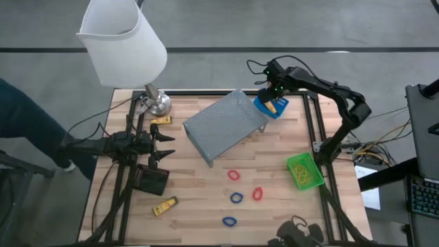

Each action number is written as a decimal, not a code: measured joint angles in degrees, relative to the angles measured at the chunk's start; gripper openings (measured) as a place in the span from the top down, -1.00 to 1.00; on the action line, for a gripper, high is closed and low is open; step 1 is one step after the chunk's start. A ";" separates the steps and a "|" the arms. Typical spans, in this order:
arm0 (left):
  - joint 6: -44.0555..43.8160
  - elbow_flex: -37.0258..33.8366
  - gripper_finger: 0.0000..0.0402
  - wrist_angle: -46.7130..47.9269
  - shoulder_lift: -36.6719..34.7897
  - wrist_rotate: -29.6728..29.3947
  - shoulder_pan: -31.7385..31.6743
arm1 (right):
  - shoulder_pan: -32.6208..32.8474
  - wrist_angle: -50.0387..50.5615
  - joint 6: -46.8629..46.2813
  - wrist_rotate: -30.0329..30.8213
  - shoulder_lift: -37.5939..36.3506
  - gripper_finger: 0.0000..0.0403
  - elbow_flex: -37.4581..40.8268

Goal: Pick & Place Office Desk Supplies
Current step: Put the crayon box into the blue basket

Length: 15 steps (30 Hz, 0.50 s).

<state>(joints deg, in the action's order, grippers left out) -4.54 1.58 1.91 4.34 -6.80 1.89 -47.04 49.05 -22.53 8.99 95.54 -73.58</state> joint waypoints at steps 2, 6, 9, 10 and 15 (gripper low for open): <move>0.00 0.00 -0.26 0.00 0.00 0.00 0.00 | -0.38 -0.89 0.25 -0.15 1.32 0.68 -0.02; 0.00 0.00 -0.26 0.00 0.00 0.00 0.00 | -0.82 -1.87 0.27 -0.50 3.12 0.68 -0.02; 0.00 0.00 -0.26 0.00 0.00 0.01 0.00 | -0.81 -3.00 0.27 -0.50 3.69 0.68 -0.02; 0.00 0.00 -0.26 0.00 0.00 0.00 0.00 | -0.79 -3.11 0.25 -0.57 3.89 0.69 -0.02; 0.00 0.00 -0.26 0.00 0.00 0.02 0.00 | -0.75 -3.56 0.10 -0.73 4.99 0.68 0.12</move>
<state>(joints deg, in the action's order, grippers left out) -4.54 1.58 1.91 4.34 -6.79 1.89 -47.79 45.49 -22.43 8.26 100.53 -73.46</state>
